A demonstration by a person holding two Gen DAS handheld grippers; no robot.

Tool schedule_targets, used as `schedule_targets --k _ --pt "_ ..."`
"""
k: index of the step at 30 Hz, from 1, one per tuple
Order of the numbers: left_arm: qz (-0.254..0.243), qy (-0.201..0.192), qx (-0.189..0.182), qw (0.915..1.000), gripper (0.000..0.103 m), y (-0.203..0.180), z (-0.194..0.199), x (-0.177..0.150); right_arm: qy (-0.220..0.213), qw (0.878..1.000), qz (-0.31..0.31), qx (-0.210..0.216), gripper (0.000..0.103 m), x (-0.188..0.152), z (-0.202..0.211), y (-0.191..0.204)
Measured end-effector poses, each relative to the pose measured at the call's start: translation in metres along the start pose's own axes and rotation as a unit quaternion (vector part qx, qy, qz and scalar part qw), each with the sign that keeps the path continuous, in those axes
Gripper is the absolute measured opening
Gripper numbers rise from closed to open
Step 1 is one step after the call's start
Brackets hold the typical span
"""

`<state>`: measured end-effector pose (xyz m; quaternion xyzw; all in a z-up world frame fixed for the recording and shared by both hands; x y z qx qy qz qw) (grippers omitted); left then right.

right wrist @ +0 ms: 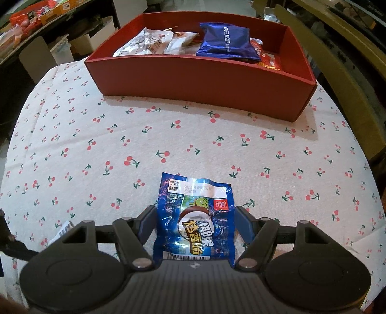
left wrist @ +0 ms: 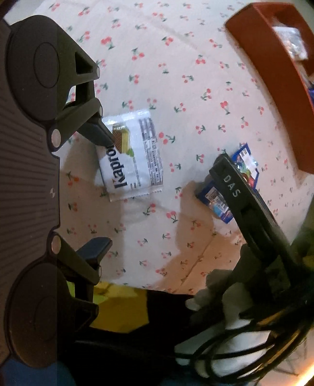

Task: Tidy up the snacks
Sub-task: 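Grasp the blue sausage packet with right tool while left tool reaches the white Kapron packet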

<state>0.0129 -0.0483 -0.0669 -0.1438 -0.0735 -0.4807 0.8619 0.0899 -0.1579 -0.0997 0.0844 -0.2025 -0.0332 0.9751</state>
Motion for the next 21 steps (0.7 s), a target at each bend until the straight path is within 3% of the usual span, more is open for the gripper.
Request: schedule_targets --k 6,8,10,12,14,19,21 --pt "0.011 -0.012 -0.026 0.9995 0.089 -0.012 -0.005 0.013 0.002 1.0 -0.005 0.004 0.092 0.001 0.001 -0.002" --pt "-0.025 0.004 -0.025 0.9994 0.088 -0.024 -0.005 0.013 0.002 1.0 -0.004 0.005 0.092 0.0 0.001 -0.002" --pt "-0.082 0.022 0.003 0.9964 0.088 -0.03 -0.001 0.015 0.002 1.0 -0.003 0.005 0.092 0.0 0.002 -0.001" --pt "-0.146 0.029 0.052 0.9875 0.088 -0.029 0.006 0.019 0.003 1.0 -0.003 0.006 0.092 0.0 0.002 -0.002" --pt "-0.214 0.035 0.087 0.9723 0.089 -0.027 0.008 0.025 0.003 1.0 -0.002 0.005 0.092 -0.001 0.001 -0.001" --pt "-0.319 0.07 0.097 0.9401 0.088 -0.025 -0.017 0.029 0.006 1.0 -0.004 0.004 0.092 0.0 0.001 -0.001" --pt "-0.339 0.086 0.091 0.9326 0.088 -0.023 -0.028 0.025 0.006 1.0 -0.004 0.004 0.092 0.0 0.001 -0.001"
Point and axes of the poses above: each gripper's, at about its wrist camera, not at the fingertips, and z roughly against the way its jaws point, y to its left, x to its top, the point moved 5 cm from there along -z, roughly the way its jaws point, and after that the axes turned 15 degrees about -z, right-handed, at the moved point
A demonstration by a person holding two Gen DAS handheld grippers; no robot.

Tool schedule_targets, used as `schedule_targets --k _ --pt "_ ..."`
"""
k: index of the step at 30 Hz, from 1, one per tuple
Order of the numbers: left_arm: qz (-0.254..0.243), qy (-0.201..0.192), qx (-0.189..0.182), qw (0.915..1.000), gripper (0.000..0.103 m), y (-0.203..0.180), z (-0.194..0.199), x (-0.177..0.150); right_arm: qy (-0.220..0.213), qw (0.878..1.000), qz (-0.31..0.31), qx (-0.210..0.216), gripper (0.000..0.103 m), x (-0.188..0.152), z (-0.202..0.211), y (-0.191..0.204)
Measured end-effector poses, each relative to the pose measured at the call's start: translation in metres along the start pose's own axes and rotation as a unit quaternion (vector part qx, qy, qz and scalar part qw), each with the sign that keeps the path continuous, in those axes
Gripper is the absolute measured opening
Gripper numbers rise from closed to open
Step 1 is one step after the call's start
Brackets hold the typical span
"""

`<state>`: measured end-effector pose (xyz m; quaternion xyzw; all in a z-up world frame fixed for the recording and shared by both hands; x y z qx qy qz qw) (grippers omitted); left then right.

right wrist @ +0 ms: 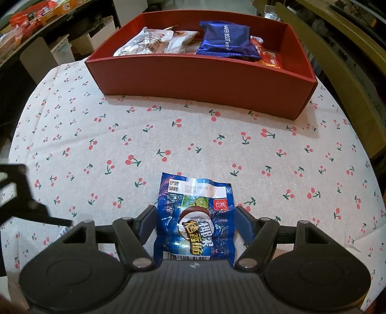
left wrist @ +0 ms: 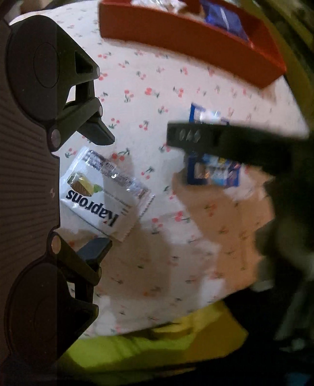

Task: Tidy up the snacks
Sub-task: 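Grasp the blue sausage packet with right tool while left tool reaches the white Kapron packet, then grasp the white Kapron wafer packet with the left tool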

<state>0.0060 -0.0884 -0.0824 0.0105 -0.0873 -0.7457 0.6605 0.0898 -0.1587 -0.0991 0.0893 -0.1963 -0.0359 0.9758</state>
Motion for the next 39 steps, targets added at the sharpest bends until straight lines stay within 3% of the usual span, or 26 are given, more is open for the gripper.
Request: schedule_targets --k 3,8,12,14,21,26,28,33,35,37,39 --pt "-0.007 0.005 -0.017 0.9998 0.089 -0.006 -0.012 -0.004 0.001 1.0 0.002 0.001 0.092 0.0 0.0 0.0" --pt "0.106 -0.028 -0.021 0.9938 0.081 0.005 -0.014 -0.006 0.001 1.0 0.001 0.001 0.092 0.001 0.0 0.001" --pt "0.22 -0.04 0.006 0.9747 0.073 0.012 -0.01 -0.014 -0.003 1.0 0.0 0.004 0.091 -0.001 0.001 -0.001" --pt "0.272 -0.046 0.017 0.9612 0.072 0.014 -0.009 -0.019 -0.005 1.0 0.003 0.002 0.091 -0.002 0.002 -0.001" --pt "0.383 -0.076 0.063 0.9185 0.07 0.013 -0.006 -0.04 -0.021 1.0 0.009 -0.009 0.091 -0.002 0.008 0.0" --pt "0.398 -0.06 0.101 0.9099 0.068 0.021 -0.007 -0.051 -0.023 1.0 0.01 -0.016 0.091 0.0 0.006 -0.001" --pt "0.408 -0.065 0.096 0.9054 0.069 0.024 -0.008 -0.055 -0.023 0.999 0.013 -0.02 0.091 0.0 0.005 -0.001" --pt "0.409 -0.062 0.107 0.9043 0.082 0.024 -0.008 -0.056 -0.02 0.999 0.015 -0.022 0.091 -0.001 0.003 -0.001" --pt "0.417 -0.054 0.11 0.9004 0.092 0.028 -0.013 -0.058 -0.017 1.0 0.012 -0.019 0.091 0.0 0.003 -0.003" --pt "0.432 -0.056 0.1 0.8947 0.094 0.032 -0.018 -0.059 -0.015 1.0 0.012 -0.017 0.091 0.0 0.003 -0.003" --pt "0.433 -0.055 0.099 0.8942 0.094 0.032 -0.016 -0.061 -0.014 1.0 0.013 -0.017 0.091 -0.001 0.004 -0.003"
Point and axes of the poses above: each gripper's, at about its wrist camera, not at the fingertips, and z roughly against the way its jaws point, y to its left, x to its top, the point moved 5 cm from there along -z, roughly the way its jaws point, and after that the axes turned 15 degrees about -z, right-handed, at the moved point
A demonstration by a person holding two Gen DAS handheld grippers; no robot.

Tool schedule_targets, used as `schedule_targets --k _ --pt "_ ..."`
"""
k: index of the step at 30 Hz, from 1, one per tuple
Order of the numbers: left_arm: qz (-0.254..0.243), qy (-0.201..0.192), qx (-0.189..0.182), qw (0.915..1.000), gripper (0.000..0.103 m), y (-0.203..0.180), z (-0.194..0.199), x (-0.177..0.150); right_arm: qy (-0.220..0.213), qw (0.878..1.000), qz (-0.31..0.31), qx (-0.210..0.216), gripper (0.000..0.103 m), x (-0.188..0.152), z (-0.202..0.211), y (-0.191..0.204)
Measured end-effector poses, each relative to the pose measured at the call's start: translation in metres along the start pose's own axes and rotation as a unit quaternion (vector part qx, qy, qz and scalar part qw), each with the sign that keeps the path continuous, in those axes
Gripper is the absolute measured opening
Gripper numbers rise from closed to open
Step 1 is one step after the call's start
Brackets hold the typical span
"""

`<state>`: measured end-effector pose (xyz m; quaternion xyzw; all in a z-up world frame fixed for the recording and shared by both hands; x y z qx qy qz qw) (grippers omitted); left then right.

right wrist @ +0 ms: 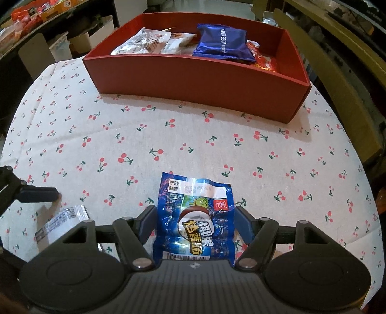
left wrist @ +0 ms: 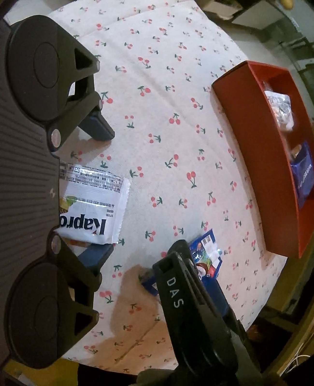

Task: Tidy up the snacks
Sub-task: 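Grasp the white Kapron wafer packet with the left tool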

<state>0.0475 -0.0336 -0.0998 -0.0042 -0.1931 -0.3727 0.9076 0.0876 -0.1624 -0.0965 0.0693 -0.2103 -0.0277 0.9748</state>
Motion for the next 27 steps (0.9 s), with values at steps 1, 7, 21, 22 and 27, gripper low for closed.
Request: schedule_targets --k 1,7,21,22,27 --pt "-0.001 -0.001 0.003 1.0 0.094 -0.001 0.002 -0.001 0.0 1.0 0.0 0.0 0.091 0.0 0.0 0.0" --pt "0.004 -0.014 -0.003 0.9999 0.066 -0.006 0.009 0.003 -0.01 1.0 0.013 -0.006 0.091 -0.001 0.004 0.004" --pt "0.064 -0.03 0.003 0.9975 0.065 0.017 0.02 0.008 -0.041 0.999 0.013 -0.003 0.091 0.003 0.018 0.005" --pt "0.067 -0.034 0.005 0.9972 0.065 0.019 0.021 0.01 -0.043 0.999 0.014 -0.001 0.091 0.003 0.02 0.006" --pt "0.08 -0.047 0.008 0.9957 0.065 0.025 0.025 0.016 -0.051 0.999 0.014 0.005 0.091 0.004 0.024 0.009"
Point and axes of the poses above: each gripper's, at about its wrist camera, not at the fingertips, and z roughly against the way its jaws point, y to its left, x to its top, the point moved 5 cm from there along -z, roughly the way its jaws point, and after that the axes turned 15 degrees about -z, right-handed, at the moved point
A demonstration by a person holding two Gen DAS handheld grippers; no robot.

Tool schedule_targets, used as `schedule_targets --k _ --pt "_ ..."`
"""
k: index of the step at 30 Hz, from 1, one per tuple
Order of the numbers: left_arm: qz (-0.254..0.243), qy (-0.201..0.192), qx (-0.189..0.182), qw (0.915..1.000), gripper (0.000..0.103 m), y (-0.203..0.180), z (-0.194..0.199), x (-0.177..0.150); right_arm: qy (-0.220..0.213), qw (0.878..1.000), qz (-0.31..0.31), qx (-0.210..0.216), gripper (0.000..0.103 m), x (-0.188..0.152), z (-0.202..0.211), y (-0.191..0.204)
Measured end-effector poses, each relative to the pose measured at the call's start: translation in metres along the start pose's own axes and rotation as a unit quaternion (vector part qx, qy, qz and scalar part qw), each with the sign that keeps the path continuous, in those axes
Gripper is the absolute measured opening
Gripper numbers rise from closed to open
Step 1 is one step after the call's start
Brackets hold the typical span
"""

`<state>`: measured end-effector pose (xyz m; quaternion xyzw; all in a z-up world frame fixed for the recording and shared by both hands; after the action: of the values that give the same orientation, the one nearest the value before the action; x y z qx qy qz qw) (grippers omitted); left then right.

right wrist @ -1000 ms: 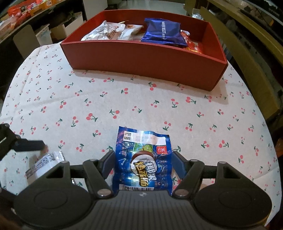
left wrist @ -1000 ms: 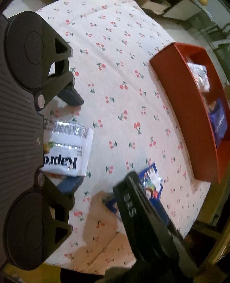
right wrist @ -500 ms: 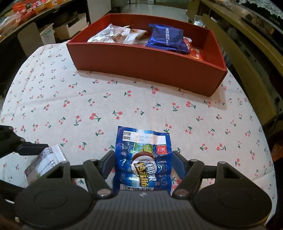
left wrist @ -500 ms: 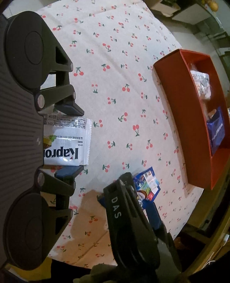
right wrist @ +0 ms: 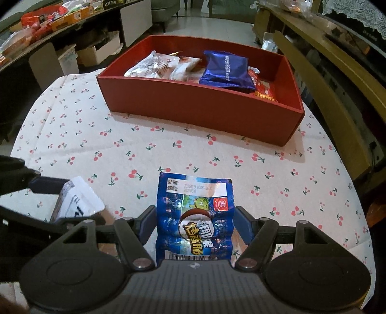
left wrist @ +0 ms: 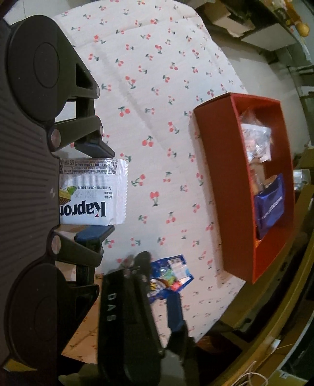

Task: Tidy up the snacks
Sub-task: 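Grasp the white Kapron wafer packet with the left tool, then lift both held packets and carry them over the red box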

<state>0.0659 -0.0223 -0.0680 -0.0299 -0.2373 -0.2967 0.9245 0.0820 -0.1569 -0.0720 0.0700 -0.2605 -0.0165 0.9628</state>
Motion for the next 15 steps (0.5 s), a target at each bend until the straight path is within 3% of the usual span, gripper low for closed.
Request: schedule_targets --k 15 --pt "0.023 -0.015 0.008 0.9996 0.065 0.0102 0.0041 0.0075 -0.013 1.0 -0.008 0.002 0.091 0.0027 0.0064 -0.0013"
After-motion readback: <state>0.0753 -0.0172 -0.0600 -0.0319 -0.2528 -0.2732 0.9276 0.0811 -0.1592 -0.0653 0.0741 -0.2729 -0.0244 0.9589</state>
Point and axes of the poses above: each gripper's, at about its wrist camera, not at the fingertips, and z roughly against the way its jaws point, y to its left, x to its top, the point moved 5 cm from there along -z, roughly the way its jaws point, and after that the axes turned 15 degrees about -z, right-handed, at the moved point
